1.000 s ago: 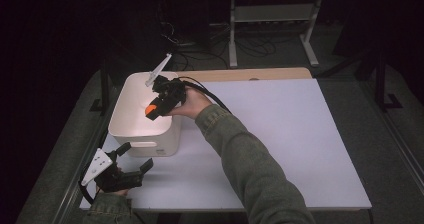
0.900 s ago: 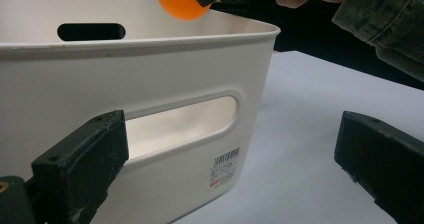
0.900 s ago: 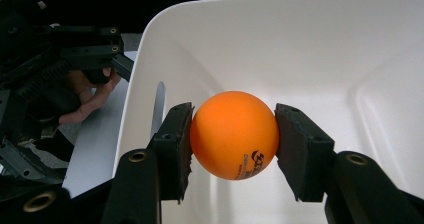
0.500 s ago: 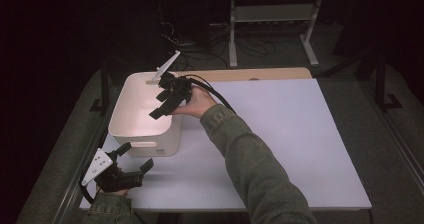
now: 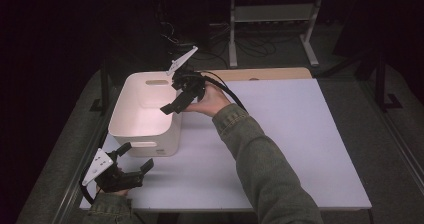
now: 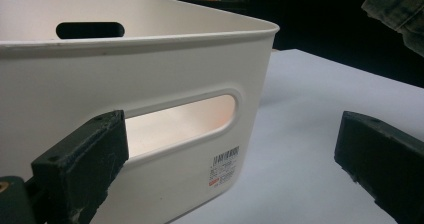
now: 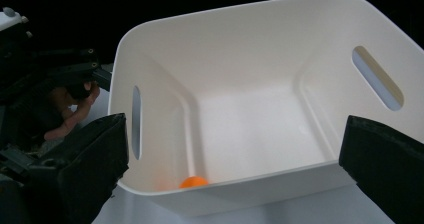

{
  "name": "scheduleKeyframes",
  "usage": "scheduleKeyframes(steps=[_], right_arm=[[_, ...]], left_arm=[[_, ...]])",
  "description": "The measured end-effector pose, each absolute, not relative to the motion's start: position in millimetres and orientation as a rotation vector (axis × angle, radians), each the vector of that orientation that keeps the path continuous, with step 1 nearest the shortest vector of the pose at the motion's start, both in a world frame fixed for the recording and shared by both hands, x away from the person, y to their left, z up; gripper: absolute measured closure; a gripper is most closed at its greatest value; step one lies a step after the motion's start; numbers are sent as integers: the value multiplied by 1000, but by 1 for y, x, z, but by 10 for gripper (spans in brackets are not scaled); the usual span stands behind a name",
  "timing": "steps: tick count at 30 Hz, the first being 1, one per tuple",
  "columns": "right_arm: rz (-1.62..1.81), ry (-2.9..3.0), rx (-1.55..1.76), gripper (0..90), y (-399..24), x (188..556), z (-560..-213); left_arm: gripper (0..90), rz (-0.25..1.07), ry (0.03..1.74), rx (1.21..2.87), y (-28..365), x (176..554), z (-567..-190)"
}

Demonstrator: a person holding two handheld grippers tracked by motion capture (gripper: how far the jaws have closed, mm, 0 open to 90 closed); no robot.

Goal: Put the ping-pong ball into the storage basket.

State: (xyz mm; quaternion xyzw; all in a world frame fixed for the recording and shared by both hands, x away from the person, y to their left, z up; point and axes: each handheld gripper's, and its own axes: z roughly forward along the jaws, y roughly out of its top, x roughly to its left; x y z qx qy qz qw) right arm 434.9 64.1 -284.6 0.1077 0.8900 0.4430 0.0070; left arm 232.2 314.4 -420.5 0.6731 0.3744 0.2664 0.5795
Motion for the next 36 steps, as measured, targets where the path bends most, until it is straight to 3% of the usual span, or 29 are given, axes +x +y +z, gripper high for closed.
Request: scheduleKeyframes(steps=[36], right_arm=[[1518, 2614, 566, 0, -58, 420, -305]], left_arm=[[3, 628, 876, 1581, 311, 234, -421]])
